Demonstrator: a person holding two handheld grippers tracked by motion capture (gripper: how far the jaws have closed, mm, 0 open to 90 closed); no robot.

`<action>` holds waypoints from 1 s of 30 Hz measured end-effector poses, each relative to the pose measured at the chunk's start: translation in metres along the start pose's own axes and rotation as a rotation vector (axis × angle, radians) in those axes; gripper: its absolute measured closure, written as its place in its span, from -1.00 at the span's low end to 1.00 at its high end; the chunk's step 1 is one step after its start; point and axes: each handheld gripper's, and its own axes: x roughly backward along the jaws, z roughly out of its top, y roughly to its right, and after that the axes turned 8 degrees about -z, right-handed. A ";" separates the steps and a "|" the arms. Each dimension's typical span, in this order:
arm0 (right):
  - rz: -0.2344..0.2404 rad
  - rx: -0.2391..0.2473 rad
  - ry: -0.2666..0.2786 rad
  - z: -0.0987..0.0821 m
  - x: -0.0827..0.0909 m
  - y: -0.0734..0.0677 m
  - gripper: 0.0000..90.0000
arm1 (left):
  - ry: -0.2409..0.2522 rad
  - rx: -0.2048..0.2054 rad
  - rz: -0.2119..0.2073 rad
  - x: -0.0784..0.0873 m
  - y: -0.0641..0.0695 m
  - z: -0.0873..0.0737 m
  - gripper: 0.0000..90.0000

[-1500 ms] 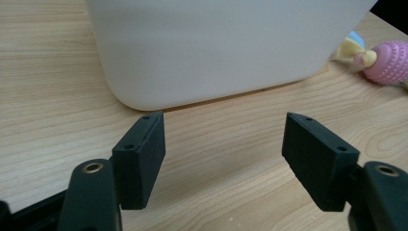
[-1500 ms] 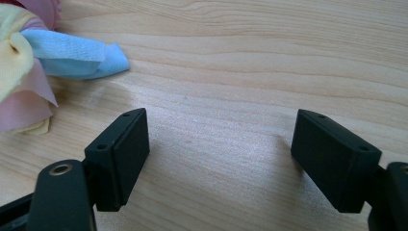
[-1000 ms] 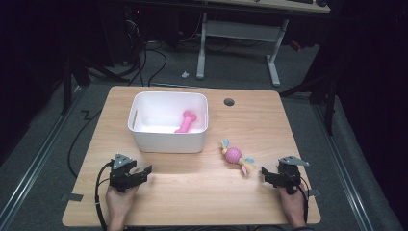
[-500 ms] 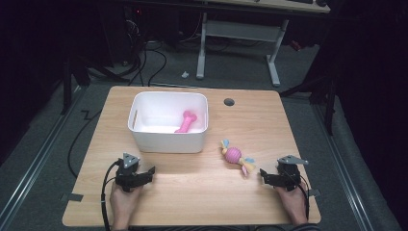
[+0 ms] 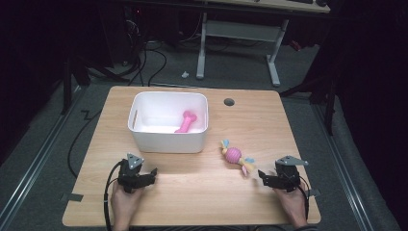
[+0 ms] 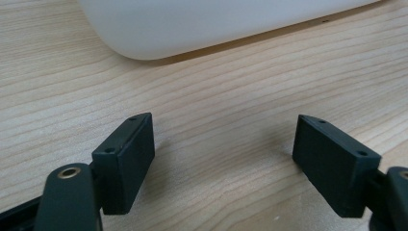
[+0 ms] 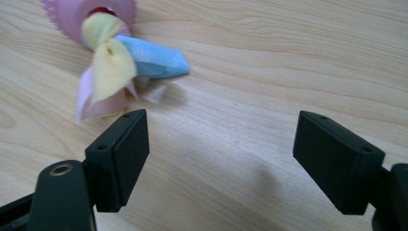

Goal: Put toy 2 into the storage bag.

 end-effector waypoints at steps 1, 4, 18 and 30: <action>0.010 -0.003 0.004 -0.001 0.001 -0.001 -0.55 | 0.000 -0.001 0.000 0.000 0.000 0.000 -0.49; 0.034 0.001 0.017 -0.003 0.007 -0.004 -0.55 | 0.000 0.000 0.000 0.000 0.000 0.000 -0.49; 0.145 0.052 0.067 0.015 0.020 -0.026 -0.44 | -0.001 -0.002 -0.006 0.000 0.000 0.000 -0.51; 0.180 0.142 0.054 0.053 0.016 -0.050 -0.38 | -0.001 -0.001 -0.008 0.000 0.000 0.000 -0.51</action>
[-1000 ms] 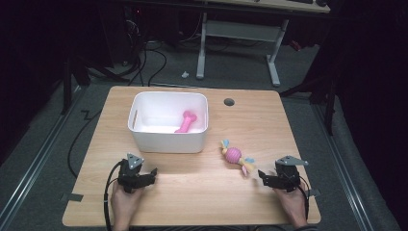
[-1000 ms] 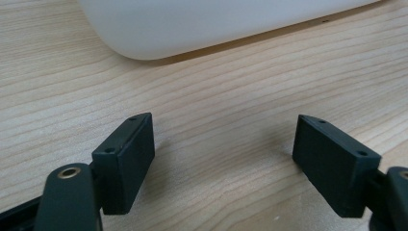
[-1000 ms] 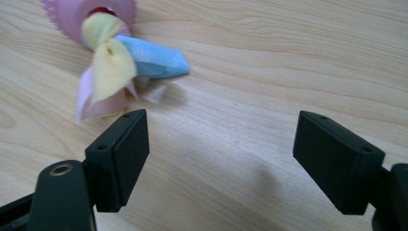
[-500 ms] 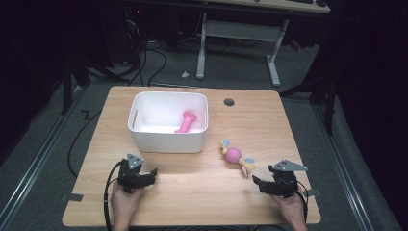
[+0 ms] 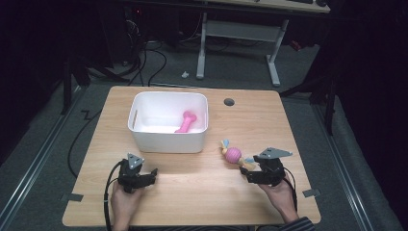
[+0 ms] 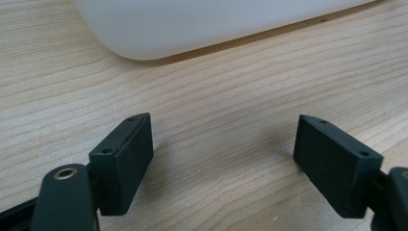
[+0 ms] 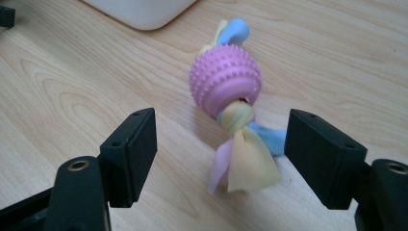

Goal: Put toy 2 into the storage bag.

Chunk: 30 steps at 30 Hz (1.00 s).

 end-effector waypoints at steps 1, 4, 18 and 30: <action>-0.001 0.001 -0.007 0.003 -0.002 -0.001 -0.37 | 0.000 0.000 0.000 0.000 0.000 0.000 -0.51; -0.007 0.027 -0.022 0.012 -0.010 -0.003 -0.37 | 0.001 0.003 0.008 0.000 0.000 0.000 -0.50; -0.017 0.091 -0.169 0.046 -0.045 0.000 -0.47 | 0.003 0.013 0.020 -0.001 0.000 0.001 -0.49; -0.015 0.136 -0.309 0.058 -0.065 0.003 -0.50 | -0.002 0.003 0.012 -0.001 0.001 0.001 -0.51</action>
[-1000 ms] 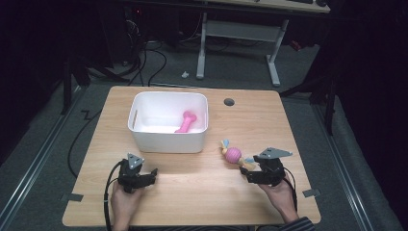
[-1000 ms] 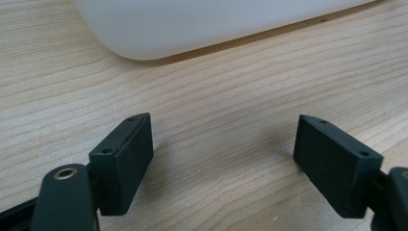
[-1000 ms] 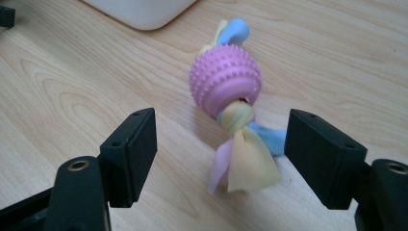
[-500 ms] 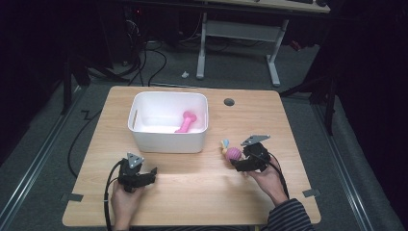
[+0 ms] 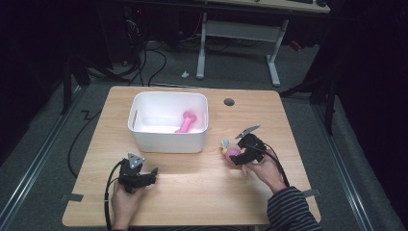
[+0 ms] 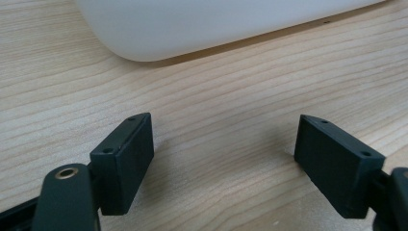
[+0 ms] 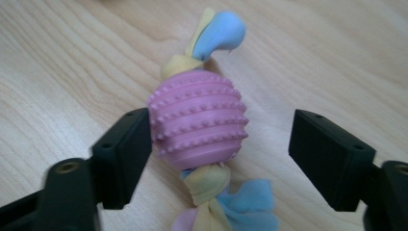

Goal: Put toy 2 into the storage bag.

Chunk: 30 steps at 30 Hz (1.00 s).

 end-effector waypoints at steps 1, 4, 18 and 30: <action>0.031 0.000 -0.010 -0.001 -0.003 0.000 -0.48 | 0.000 -0.002 0.000 0.001 0.000 -0.001 -0.52; 0.094 0.023 -0.025 -0.004 -0.010 -0.009 -0.32 | 0.003 0.006 0.007 0.002 0.003 -0.003 -0.51; 0.021 0.094 0.007 0.002 -0.007 -0.027 -0.24 | -0.001 -0.005 -0.008 0.002 0.003 -0.002 -0.54; 0.146 -0.054 0.150 -0.001 0.037 0.001 -0.24 | 0.000 -0.005 -0.009 0.002 0.003 -0.002 -0.53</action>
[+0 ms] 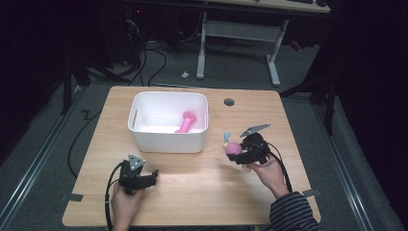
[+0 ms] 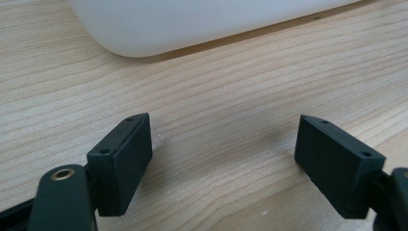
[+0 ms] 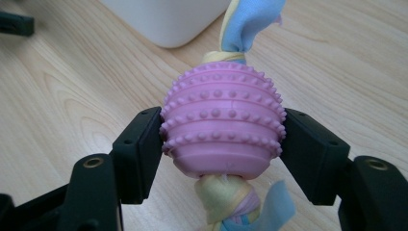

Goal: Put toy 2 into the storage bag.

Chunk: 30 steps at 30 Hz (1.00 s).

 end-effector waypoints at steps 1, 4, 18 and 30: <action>0.001 -0.001 0.003 0.001 0.003 0.001 -0.24 | 0.000 0.000 0.000 0.000 0.000 0.000 -0.53; 0.002 -0.004 0.031 0.003 0.013 0.000 -0.24 | 0.000 -0.001 0.001 0.000 0.000 0.000 -0.54; 0.008 0.010 0.067 0.014 0.038 -0.001 -0.24 | -0.002 -0.006 -0.005 0.000 0.001 0.000 -0.54; -0.007 0.043 0.107 0.045 0.069 0.004 -0.23 | 0.010 0.011 -0.002 0.002 -0.001 -0.001 -0.46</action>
